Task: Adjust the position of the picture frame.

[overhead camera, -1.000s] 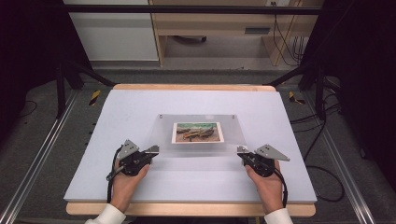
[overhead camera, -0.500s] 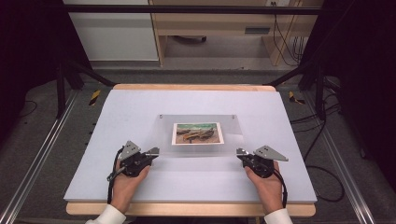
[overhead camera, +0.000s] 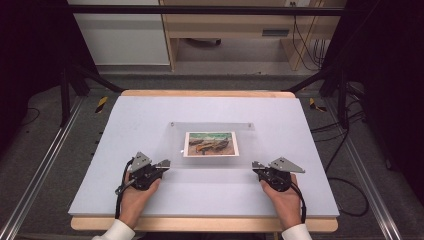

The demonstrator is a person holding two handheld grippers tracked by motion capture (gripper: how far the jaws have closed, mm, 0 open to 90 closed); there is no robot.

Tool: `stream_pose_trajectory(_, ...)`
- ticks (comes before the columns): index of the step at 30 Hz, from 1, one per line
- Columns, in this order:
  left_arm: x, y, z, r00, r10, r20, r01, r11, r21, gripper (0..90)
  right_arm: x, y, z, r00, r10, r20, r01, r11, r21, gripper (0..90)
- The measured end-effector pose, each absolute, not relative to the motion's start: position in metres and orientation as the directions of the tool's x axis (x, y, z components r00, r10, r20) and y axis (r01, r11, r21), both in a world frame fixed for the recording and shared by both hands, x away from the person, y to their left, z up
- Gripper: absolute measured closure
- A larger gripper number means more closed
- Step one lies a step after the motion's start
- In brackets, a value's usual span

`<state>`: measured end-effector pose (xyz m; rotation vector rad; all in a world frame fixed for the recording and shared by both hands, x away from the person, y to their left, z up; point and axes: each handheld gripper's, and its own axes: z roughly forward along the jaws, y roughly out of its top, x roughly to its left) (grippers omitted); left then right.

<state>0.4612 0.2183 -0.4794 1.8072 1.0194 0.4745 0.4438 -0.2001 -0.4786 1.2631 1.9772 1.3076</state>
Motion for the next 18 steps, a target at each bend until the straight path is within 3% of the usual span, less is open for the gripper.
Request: stream_pose_trajectory(18,0.4614,0.2167,-0.4829,0.579,0.809,-0.102,0.447,-0.21,0.869,83.6,0.4444,-0.2001,-0.482,-0.474,0.874,0.109,0.476,0.151,0.867,84.9)
